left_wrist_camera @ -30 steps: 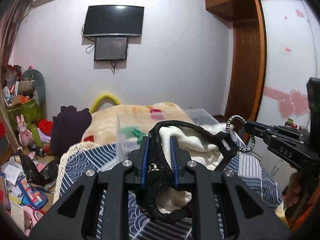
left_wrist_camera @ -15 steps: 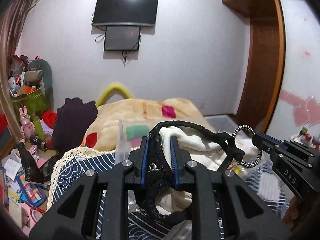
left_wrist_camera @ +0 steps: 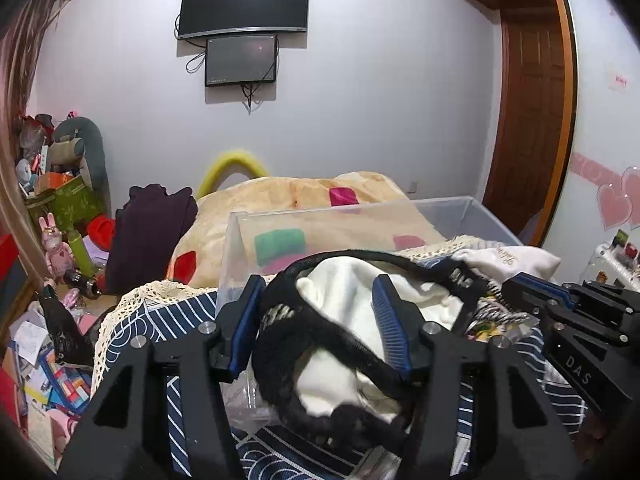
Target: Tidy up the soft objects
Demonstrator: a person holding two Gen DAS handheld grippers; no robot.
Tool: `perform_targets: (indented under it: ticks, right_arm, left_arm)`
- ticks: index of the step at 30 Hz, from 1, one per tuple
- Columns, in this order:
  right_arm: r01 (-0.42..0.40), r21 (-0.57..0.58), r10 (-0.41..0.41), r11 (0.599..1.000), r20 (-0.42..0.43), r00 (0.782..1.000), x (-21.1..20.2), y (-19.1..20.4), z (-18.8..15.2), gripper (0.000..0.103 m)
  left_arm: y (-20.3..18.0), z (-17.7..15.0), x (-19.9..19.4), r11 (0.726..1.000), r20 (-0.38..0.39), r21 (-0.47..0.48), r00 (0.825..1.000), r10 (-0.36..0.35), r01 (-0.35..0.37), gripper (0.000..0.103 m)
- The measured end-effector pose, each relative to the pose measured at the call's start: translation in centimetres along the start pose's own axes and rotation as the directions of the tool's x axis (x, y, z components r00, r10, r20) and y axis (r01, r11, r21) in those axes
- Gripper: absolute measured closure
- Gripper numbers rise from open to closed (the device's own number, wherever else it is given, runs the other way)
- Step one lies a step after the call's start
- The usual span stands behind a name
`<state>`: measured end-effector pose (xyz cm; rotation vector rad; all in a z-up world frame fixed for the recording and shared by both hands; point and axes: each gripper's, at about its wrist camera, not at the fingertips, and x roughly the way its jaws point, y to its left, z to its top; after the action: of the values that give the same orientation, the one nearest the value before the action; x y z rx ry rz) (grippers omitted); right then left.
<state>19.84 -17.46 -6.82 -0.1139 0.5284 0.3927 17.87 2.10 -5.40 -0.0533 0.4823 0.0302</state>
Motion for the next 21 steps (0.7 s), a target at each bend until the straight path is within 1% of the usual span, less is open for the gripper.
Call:
perform_targets:
  ticks: [2,4,8,11,13,14,16,17,19,20,21]
  right_arm:
    - [-0.006,0.006,0.006,1.000,0.009,1.000,-0.3,-0.4,0.1,0.088]
    - [-0.008,0.009,0.008,1.000,0.025,1.000,-0.9,-0.6,0.3,0.082]
    - [-0.020,0.013,0.019,1.000,0.071,0.997,-2.8,-0.7,0.6,0.073]
    - [-0.033,0.012,0.032,0.999,0.120,0.992,-4.8,-0.9,0.8,0.064]
    - [-0.038,0.006,0.037,0.999,0.154,0.987,-6.1,-0.8,0.9,0.054]
    - [-0.041,0.003,0.040,0.999,0.174,0.984,-6.8,-0.7,0.9,0.052]
    - [-0.050,-0.003,0.049,0.999,0.207,0.977,-8.0,-0.6,1.0,0.044]
    - [-0.053,-0.005,0.053,0.999,0.222,0.974,-8.6,-0.5,0.9,0.041]
    - [-0.054,-0.006,0.054,0.999,0.251,0.967,-9.6,-0.3,0.9,0.029]
    - [-0.051,-0.006,0.051,0.999,0.260,0.964,-9.8,-0.2,0.9,0.026]
    - [-0.047,-0.006,0.047,0.999,0.270,0.962,-10.1,-0.1,0.8,0.021]
  left_arm:
    - [0.0,0.2,-0.7,1.000,0.015,0.002,1.000,-0.004,0.004,0.043]
    - [0.1,0.5,-1.7,1.000,0.040,0.004,0.999,-0.006,0.006,0.037]
    - [0.1,0.9,-3.9,0.999,0.086,0.001,0.996,-0.036,0.036,0.032]
    - [-0.3,1.1,-5.5,0.999,0.111,0.010,0.992,-0.054,0.053,0.027]
    - [-0.4,1.1,-6.6,0.998,0.126,0.018,0.990,-0.069,0.067,0.020]
    - [-0.5,1.1,-7.3,0.997,0.139,0.022,0.987,-0.075,0.073,0.018]
    - [-0.6,1.1,-8.4,0.997,0.159,0.029,0.984,-0.080,0.077,0.014]
    - [-0.7,1.1,-8.8,0.996,0.166,0.033,0.983,-0.082,0.077,0.013]
    - [-0.9,1.1,-9.9,0.997,0.185,0.041,0.979,-0.079,0.073,0.007]
    - [-0.9,1.1,-10.5,0.997,0.196,0.043,0.978,-0.077,0.070,0.005]
    - [-1.0,1.0,-11.0,0.997,0.207,0.043,0.975,-0.077,0.070,0.003]
